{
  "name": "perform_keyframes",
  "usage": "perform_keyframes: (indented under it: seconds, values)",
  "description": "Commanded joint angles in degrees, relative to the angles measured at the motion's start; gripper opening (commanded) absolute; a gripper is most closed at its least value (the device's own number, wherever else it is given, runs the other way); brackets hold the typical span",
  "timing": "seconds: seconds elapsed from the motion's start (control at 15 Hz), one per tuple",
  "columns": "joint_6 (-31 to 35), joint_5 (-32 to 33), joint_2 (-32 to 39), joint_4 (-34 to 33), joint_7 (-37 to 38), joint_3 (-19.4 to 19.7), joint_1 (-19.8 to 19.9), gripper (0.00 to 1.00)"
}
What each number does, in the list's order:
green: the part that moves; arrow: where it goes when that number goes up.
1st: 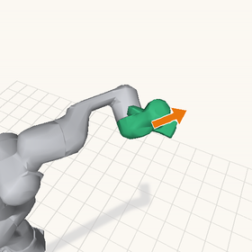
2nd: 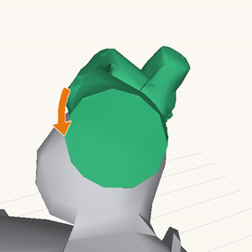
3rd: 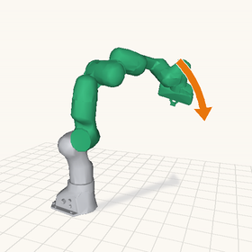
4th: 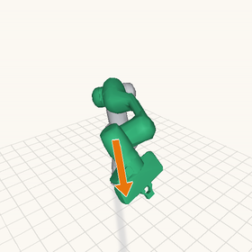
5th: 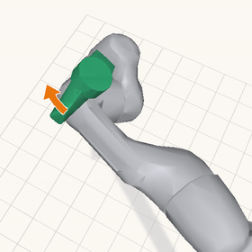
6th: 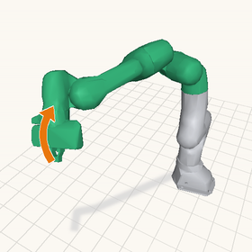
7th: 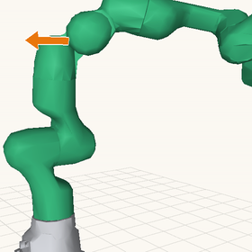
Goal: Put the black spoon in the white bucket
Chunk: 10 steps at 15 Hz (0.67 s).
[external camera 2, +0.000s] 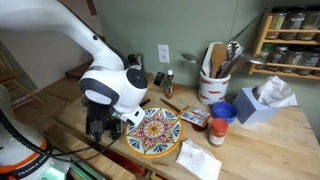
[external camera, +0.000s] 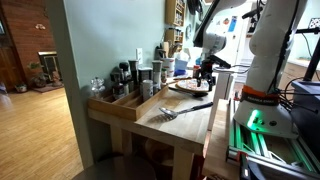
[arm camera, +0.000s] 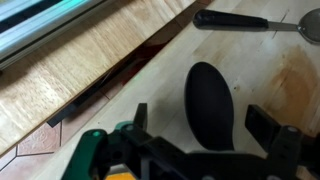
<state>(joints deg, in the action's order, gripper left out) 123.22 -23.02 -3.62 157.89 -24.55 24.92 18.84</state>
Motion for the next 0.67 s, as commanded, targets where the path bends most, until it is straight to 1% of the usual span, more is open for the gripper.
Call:
perform_keyframes:
  seconds: [0.0,0.13,0.2,0.33,0.53,0.6]
  values:
    - [0.70,-2.21,2.64,0.00,-2.57,-1.20,0.29,1.00]
    - [0.58,-2.77,3.38,-0.01,-2.98,-1.77,0.31,0.99]
    - [0.79,-3.04,3.78,-0.01,-3.05,-2.07,0.33,0.77]
    - [1.30,-3.70,4.28,-0.03,-3.30,-2.58,0.38,0.70]
    - [2.05,-5.19,4.86,-0.12,-3.40,-3.25,0.40,0.45]
    - [2.16,-5.53,5.06,-0.15,-3.39,-3.46,0.40,0.38]
